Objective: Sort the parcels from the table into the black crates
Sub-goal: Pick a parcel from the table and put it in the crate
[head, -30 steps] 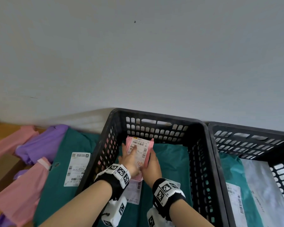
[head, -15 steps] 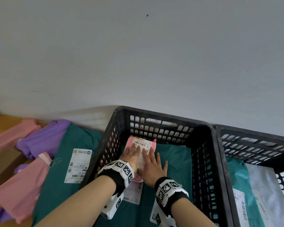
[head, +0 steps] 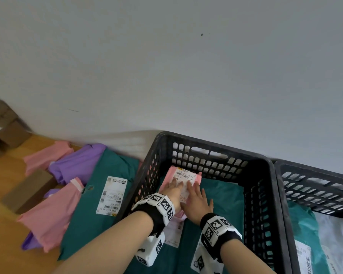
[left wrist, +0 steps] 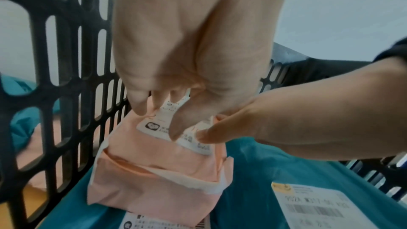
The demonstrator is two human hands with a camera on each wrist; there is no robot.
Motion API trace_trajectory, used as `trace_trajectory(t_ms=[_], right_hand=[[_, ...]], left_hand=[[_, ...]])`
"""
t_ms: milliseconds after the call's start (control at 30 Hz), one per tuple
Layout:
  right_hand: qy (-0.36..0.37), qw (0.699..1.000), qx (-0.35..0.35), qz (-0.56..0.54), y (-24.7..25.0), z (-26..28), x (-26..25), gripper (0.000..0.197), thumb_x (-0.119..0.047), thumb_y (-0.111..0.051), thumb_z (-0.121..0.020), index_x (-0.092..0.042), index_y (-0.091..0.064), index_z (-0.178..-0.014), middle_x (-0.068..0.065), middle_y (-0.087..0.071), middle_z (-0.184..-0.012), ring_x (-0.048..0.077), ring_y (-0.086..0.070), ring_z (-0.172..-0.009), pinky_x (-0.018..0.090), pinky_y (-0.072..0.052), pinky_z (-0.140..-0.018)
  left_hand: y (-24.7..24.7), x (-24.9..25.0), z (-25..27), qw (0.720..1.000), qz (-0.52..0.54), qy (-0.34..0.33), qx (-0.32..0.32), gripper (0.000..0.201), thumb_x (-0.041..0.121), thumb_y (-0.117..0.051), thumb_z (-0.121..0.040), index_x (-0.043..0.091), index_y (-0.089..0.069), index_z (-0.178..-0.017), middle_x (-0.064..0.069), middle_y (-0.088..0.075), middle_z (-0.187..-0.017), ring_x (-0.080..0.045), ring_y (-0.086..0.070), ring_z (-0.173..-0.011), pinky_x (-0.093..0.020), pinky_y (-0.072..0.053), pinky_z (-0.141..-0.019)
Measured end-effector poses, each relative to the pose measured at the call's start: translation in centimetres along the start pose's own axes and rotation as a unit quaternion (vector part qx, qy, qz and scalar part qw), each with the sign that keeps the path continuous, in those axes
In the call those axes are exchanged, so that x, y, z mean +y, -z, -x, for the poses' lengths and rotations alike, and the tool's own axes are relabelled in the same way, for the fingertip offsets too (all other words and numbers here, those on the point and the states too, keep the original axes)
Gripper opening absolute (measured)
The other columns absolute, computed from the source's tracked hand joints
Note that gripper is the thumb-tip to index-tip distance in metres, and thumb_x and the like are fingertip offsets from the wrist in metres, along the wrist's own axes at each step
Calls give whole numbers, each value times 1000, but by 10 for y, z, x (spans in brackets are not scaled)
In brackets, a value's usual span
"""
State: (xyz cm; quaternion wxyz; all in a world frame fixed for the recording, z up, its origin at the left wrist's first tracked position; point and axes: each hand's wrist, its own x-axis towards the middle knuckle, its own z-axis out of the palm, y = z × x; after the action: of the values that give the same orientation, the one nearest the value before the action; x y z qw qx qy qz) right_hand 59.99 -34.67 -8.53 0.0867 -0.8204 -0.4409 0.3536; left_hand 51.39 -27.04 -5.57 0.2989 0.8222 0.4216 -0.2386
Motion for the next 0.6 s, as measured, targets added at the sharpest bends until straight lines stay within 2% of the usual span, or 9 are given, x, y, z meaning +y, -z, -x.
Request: trace_trajectory(t_ms=[133,233,267,367,467,600], right_hand=[[0,998,47,-48,11,2,-2,77,-39,-51,-94,-28,-2,-153,-3,7,-161,24,-2,-148,54,-5,-117],[-2,992,75,-102,19,0,-2,77,-36,-56,-92,-25,-9,-152,-1,-3,-161,23,-14,-146,54,-14,-117],[0,989,81,-124,22,1,-2,78,-36,-57,-91,-24,-11,-152,0,-6,-161,24,-18,-145,55,-18,-116],[-6,982,100,-162,32,9,-2,80,-39,-59,-89,-19,-14,-152,4,-12,-160,26,-24,-143,53,-23,-114],[-12,976,128,-175,50,34,-9,78,-38,-59,-90,-15,-15,-152,5,-17,-159,25,-24,-143,49,-24,-115],[-10,969,159,-190,71,67,-22,74,-32,-56,-94,-7,-15,-151,11,-20,-157,25,-25,-143,34,-26,-113]], left_hand=[[11,11,20,994,102,3,40,72,12,-52,-94,11,-9,-152,-12,-8,-158,-28,-15,-145,-37,-16,-118],[18,17,34,982,173,2,69,66,8,-53,-91,13,-23,-149,-9,-35,-149,-26,-41,-131,-38,-35,-110],[21,20,40,980,184,-3,77,62,6,-51,-92,13,-26,-148,-9,-39,-146,-25,-45,-127,-37,-38,-107],[32,28,61,977,190,-37,85,61,-1,-43,-94,9,-21,-150,-10,-31,-150,-29,-42,-131,-34,-34,-106],[41,33,84,973,189,-74,111,67,-1,-44,-93,12,-14,-152,-10,-17,-157,-27,-27,-141,-35,-28,-114],[52,34,109,962,203,-125,130,67,3,-44,-92,17,-16,-151,-9,-21,-156,-25,-27,-142,-38,-26,-115]])
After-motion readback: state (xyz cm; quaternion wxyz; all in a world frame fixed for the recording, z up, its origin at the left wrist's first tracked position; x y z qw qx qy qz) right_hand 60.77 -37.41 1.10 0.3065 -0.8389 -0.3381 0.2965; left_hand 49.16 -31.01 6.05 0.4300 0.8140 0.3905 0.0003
